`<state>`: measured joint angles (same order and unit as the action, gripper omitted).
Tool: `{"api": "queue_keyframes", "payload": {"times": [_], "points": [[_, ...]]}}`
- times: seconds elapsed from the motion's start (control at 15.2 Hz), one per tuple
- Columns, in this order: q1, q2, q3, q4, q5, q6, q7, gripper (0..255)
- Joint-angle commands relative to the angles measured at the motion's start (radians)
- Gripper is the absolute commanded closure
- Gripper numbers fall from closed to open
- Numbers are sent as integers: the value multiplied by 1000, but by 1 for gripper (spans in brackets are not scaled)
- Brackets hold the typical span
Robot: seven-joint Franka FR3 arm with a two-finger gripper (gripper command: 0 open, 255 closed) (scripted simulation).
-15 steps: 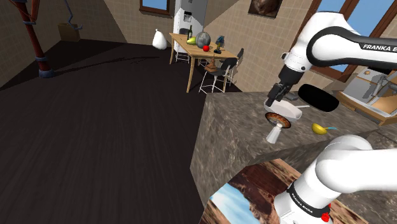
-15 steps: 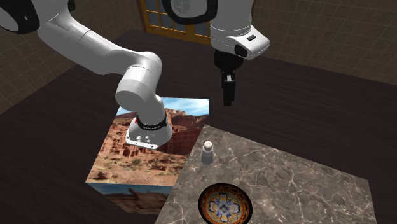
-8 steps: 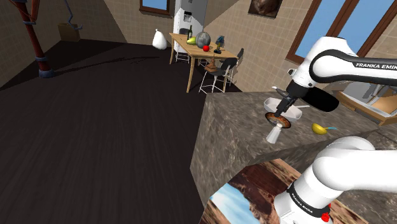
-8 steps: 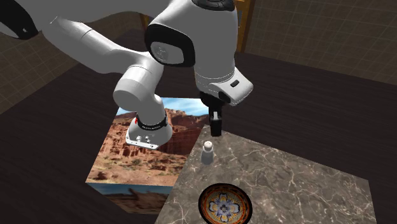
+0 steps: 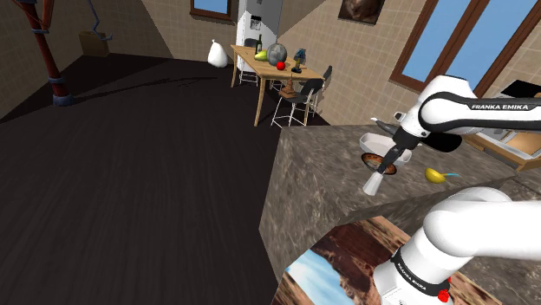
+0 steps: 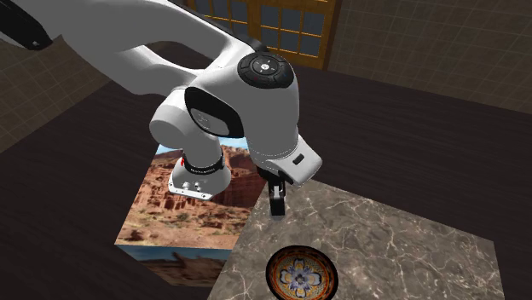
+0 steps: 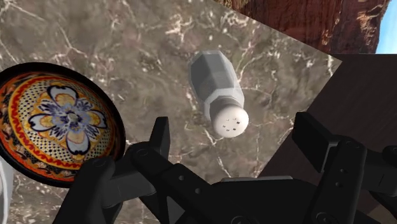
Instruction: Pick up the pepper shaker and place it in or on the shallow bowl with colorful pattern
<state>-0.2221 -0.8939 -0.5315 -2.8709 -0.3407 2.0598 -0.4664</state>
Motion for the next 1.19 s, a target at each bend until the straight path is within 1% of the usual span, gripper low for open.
{"api": "queue_keyframes", "payload": {"times": [0.0,0.2,0.73,0.79,1.12], "points": [[-1,20,-14,-17,-10,37,-3,0],[0,46,-29,-39,-21,85,-2,0],[0,46,-29,-39,-21,84,-2,0],[0,46,-29,-39,-21,84,-2,255],[0,46,-29,-39,-21,85,-2,255]]}}
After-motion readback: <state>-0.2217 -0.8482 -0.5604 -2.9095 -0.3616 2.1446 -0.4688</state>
